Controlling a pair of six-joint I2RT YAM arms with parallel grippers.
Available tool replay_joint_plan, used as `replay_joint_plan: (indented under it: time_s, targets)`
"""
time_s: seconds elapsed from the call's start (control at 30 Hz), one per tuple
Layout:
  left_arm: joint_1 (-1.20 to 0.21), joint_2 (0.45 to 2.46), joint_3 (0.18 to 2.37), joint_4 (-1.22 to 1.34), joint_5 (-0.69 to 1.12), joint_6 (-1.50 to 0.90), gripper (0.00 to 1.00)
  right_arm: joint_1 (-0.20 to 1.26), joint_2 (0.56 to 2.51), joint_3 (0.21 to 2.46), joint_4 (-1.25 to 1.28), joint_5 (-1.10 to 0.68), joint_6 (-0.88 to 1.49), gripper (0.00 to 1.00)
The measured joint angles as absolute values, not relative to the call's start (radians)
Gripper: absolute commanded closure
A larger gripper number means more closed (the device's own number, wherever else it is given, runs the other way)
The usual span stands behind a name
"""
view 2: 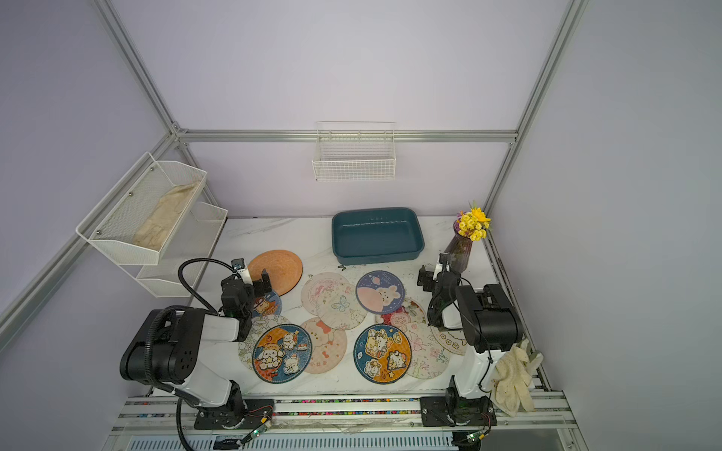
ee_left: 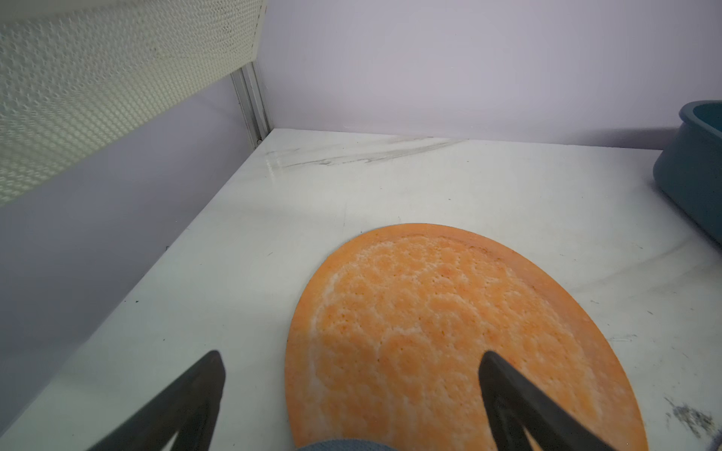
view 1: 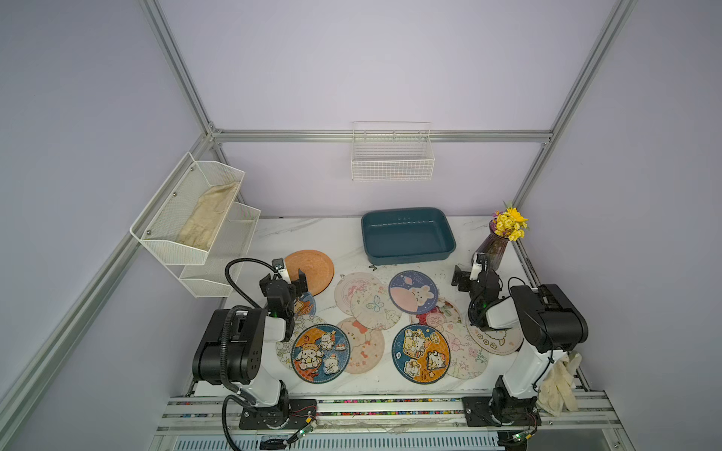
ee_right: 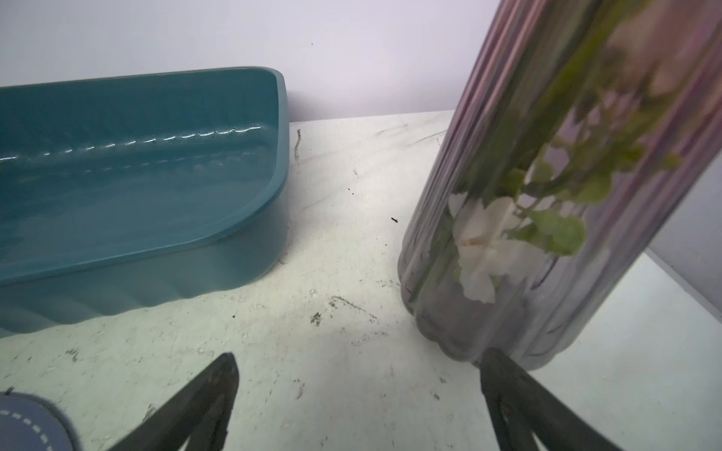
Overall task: Put the coasters into the storage box
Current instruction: Move the storage box to the center of the board.
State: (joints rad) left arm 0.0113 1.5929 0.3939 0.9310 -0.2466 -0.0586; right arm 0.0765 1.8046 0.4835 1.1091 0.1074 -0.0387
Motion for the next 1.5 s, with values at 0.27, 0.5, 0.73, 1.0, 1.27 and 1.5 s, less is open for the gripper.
replay_joint_plan:
  time_s: [0.27,0.5,0.73,1.0,1.27,1.5]
  targets:
    - [0.011,1.593,0.394,0.925,-0.247,-0.059,0.00,0.076,1.804,0.484,1.109,0.107,-0.039,0.03]
    - [0.011,1.593,0.394,0.925,-0.247,-0.059,0.00,0.076,1.805,0.484,1.109,0.107,-0.039,0.03]
    - [0.011,1.593,0.394,0.925,-0.247,-0.059,0.00,0.076,1.805,0.484,1.109,0.107,-0.039,0.03]
    - [0.011,1.593,0.394,0.925,-0.247,-0.059,0.00,0.076,1.804,0.484,1.109,0.107,-0.039,0.03]
    - [0.011,1.515,0.404,0.769,-0.240,-0.059,0.00,0.080,1.651,0.558,0.823,0.099,-0.028,0.03]
    - [0.011,1.405,0.525,0.465,-0.190,-0.088,0.00,0.175,1.564,0.759,0.536,0.107,-0.009,0.02]
